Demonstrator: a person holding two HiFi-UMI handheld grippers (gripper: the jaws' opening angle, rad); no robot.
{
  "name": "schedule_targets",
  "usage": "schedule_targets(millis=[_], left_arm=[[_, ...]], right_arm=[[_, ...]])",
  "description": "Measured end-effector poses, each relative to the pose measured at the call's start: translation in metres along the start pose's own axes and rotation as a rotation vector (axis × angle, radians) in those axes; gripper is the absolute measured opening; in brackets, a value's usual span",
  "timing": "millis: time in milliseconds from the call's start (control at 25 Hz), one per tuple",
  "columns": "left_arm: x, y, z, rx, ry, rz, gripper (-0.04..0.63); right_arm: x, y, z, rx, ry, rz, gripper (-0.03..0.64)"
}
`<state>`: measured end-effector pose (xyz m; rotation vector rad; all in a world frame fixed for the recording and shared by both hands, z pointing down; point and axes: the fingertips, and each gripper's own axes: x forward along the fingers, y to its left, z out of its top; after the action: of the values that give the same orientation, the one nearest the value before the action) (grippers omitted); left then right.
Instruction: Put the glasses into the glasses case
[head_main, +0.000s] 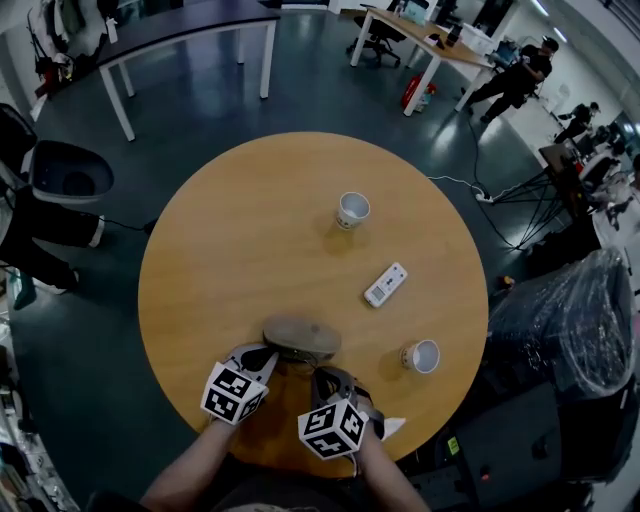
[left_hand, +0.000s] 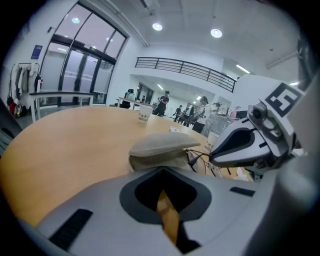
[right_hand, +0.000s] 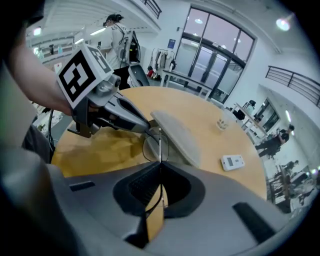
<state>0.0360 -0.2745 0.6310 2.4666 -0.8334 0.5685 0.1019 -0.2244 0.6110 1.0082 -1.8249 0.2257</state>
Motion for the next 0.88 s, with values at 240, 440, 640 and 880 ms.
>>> schedule_targets(millis=[240, 440, 640, 880], left_arm=[[0.001, 0.000, 0.001, -0.007, 0.017, -0.014, 0.006], [0.003, 0.000, 0.001, 0.015, 0.023, -0.025, 0.006], [0.003, 0.000, 0.004, 0.027, 0.021, -0.033, 0.006], [0.005, -0.001, 0.004, 0.020, 0.024, -0.048, 0.006]], right_arm=[[0.006, -0.008, 0.013, -0.040, 0.025, -0.056, -0.006], [0.012, -0.018, 0.026, -0.055, 0.009, -0.112, -0.006], [0.023, -0.024, 0.041, -0.176, -0.032, -0.218, -0.006], [0.034, -0.023, 0.053, -0.317, -0.087, -0.298, -0.006]])
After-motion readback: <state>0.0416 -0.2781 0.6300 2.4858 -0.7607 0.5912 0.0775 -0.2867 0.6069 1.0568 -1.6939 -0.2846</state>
